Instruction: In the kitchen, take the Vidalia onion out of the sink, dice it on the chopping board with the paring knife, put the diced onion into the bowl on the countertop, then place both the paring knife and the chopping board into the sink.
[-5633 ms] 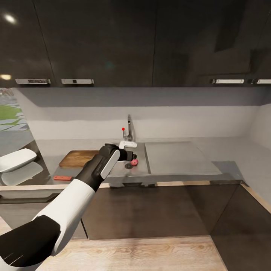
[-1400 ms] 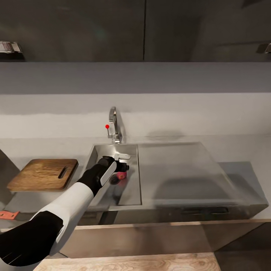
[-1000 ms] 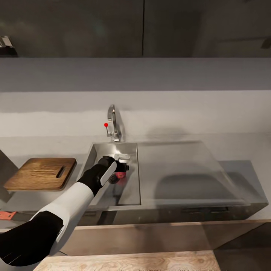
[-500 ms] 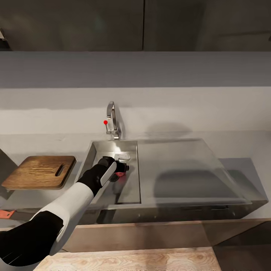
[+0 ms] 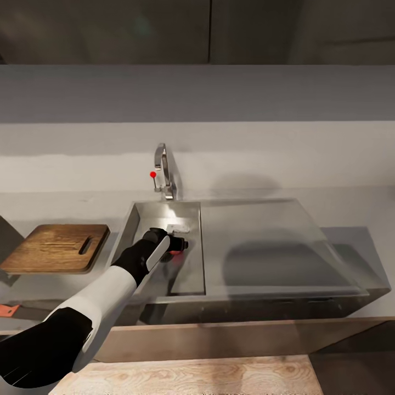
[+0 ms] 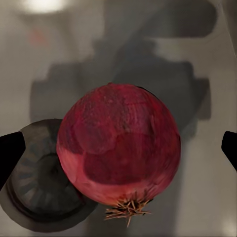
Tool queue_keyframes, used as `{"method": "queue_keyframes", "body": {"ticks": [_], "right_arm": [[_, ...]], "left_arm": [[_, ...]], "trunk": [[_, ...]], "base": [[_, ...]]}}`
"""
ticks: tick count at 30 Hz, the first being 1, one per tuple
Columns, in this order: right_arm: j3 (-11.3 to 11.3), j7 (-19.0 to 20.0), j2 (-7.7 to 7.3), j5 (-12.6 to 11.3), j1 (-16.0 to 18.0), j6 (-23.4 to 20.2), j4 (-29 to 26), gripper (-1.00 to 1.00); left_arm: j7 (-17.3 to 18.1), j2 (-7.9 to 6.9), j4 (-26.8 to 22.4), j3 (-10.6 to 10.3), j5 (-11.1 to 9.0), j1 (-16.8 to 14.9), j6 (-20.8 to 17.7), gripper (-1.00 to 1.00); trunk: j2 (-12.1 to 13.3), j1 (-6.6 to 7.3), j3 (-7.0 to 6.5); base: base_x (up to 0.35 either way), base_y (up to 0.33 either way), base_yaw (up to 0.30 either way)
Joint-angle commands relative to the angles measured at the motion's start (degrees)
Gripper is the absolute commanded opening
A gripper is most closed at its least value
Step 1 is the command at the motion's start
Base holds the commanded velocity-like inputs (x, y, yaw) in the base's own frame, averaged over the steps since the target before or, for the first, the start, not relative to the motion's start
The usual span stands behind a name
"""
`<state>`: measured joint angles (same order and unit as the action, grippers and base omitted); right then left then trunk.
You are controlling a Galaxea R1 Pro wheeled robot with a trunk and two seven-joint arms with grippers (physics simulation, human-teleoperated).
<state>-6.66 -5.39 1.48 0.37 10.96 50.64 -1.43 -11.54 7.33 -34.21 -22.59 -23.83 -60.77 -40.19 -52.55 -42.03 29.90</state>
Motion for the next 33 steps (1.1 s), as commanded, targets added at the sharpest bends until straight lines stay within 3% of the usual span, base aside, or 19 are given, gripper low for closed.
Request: {"method": "queue_keyframes", "body": {"ticks": [1, 23, 24, 33], "right_arm": [[-0.20, -0.06, 0.02, 0.07, 0.03, 0.16, 0.02, 1.00], [-0.19, -0.06, 0.03, 0.07, 0.03, 0.21, 0.02, 1.00], [-0.20, -0.06, 0.02, 0.07, 0.03, 0.20, 0.02, 1.00], [-0.20, -0.09, 0.02, 0.07, 0.03, 0.24, 0.02, 1.00]], "left_arm": [[-0.50, -0.04, -0.07, -0.26, -0.61, -0.05, -0.16, 1.00], [-0.59, -0.11, -0.21, -0.26, -0.61, -0.05, -0.10, 1.00], [-0.57, -0.12, -0.14, -0.26, -0.61, -0.05, -0.13, -1.00], [-0.59, -0.13, -0.16, -0.20, -0.61, -0.05, -0.16, -1.00]], "trunk": [[-0.04, 0.00, 0.15], [-0.04, 0.00, 1.46], [-0.04, 0.00, 1.46], [-0.04, 0.00, 1.46]], "base": [[0.000, 0.000, 0.000], [0.000, 0.000, 0.000], [0.000, 0.000, 0.000], [0.015, 0.000, 0.000]]}}
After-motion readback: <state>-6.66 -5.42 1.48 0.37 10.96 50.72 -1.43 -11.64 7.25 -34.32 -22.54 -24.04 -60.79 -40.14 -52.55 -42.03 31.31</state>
